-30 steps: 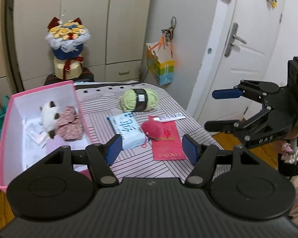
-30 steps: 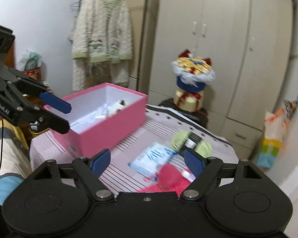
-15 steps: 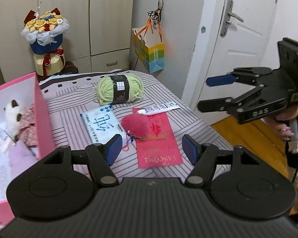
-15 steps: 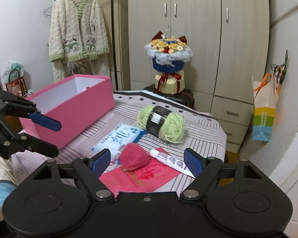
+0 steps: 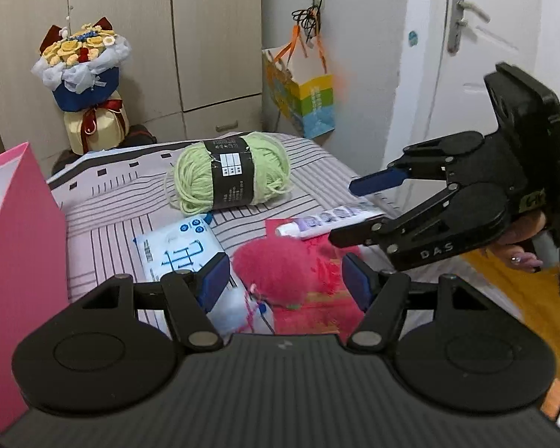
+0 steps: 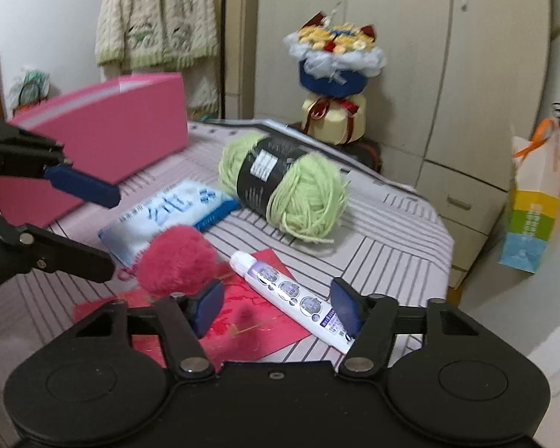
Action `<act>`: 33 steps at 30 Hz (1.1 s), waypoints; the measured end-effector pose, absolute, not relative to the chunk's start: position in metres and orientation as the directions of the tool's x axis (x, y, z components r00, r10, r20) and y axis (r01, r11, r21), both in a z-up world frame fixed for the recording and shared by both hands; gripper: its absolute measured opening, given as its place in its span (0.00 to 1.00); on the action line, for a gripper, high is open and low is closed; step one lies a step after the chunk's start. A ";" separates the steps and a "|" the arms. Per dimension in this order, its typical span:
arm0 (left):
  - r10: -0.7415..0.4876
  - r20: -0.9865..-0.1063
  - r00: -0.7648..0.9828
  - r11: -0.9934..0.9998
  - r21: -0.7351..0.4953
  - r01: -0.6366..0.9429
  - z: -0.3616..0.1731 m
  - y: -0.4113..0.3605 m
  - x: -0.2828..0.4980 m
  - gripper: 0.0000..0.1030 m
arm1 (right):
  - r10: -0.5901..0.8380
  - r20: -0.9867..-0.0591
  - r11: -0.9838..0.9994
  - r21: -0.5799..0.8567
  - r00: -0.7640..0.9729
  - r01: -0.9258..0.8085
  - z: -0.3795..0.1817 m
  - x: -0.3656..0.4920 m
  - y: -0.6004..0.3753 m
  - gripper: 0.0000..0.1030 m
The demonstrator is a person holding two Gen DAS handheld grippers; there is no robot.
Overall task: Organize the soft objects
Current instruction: 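Grasp the pink pompom with the left tool while the right tool grasps the white tube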
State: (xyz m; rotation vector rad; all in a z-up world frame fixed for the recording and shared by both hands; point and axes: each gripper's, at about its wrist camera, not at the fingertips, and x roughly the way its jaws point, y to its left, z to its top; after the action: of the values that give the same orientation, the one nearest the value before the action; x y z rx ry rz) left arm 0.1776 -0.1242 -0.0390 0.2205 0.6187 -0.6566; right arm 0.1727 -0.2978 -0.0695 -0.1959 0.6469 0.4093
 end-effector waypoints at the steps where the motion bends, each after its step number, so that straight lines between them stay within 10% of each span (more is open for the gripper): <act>1: -0.489 -0.601 0.632 0.778 0.026 0.627 -0.042 -0.130 0.179 0.64 | 0.308 -0.628 0.898 -0.057 0.715 -0.437 -0.073 0.178 -0.298 0.59; 24: -0.339 -0.615 0.711 0.801 0.207 0.561 -0.086 -0.173 0.197 0.64 | 0.269 -0.659 0.940 0.019 0.702 -0.342 -0.092 0.191 -0.306 0.46; 33: -0.344 -0.622 0.703 0.838 0.136 0.529 -0.081 -0.168 0.192 0.43 | 0.222 -0.639 0.972 0.083 0.736 -0.221 -0.090 0.181 -0.297 0.28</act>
State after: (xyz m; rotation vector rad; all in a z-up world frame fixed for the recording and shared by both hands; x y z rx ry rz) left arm 0.1920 -0.1680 -0.0808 0.3174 0.6216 -0.4947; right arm 0.1809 -0.2967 -0.0904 0.0013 0.7024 0.2429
